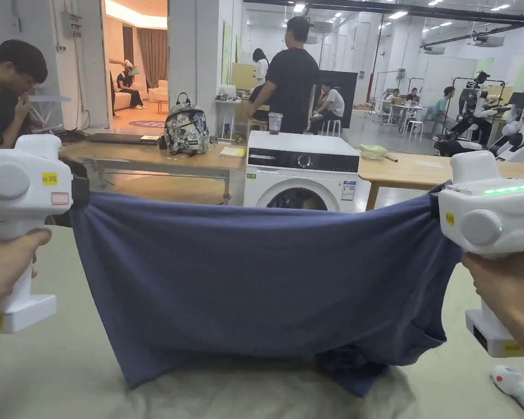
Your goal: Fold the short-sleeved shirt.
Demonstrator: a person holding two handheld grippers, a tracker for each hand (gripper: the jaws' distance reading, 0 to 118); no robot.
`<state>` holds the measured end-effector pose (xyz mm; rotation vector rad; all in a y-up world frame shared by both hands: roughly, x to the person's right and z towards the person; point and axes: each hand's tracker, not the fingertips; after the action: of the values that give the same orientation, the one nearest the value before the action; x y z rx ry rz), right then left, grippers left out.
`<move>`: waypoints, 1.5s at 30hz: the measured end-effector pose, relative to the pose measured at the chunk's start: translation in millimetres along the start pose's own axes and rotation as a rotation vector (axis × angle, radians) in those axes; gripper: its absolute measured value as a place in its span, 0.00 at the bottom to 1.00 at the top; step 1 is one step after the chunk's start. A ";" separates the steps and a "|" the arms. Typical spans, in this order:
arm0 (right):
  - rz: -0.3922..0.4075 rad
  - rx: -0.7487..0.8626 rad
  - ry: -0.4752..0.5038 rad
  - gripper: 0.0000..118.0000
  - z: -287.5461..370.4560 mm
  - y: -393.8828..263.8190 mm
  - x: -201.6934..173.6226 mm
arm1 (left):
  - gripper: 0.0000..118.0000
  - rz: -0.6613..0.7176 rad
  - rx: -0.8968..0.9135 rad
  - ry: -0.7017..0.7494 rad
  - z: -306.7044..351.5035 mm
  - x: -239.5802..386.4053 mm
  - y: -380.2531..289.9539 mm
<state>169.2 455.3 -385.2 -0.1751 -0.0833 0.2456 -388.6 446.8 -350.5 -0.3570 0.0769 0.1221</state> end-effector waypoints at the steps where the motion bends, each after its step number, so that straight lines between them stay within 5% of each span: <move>1: 0.003 0.001 0.002 0.02 8.7 -4.6 0.1 | 0.00 0.005 0.006 -0.003 6.1 -1.9 -5.4; 21: -0.063 -0.181 0.076 0.02 140.0 -144.5 22.0 | 0.00 0.000 -0.037 -0.101 135.0 -8.0 -120.2; 45: 0.022 -0.640 0.147 0.02 169.2 -318.1 -5.5 | 0.00 0.070 -0.616 -0.071 125.8 -21.2 -340.7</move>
<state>221.0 177.6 -161.4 -0.8301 -0.0113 0.2208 -357.7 172.2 -113.8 -0.9646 -0.0216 0.2281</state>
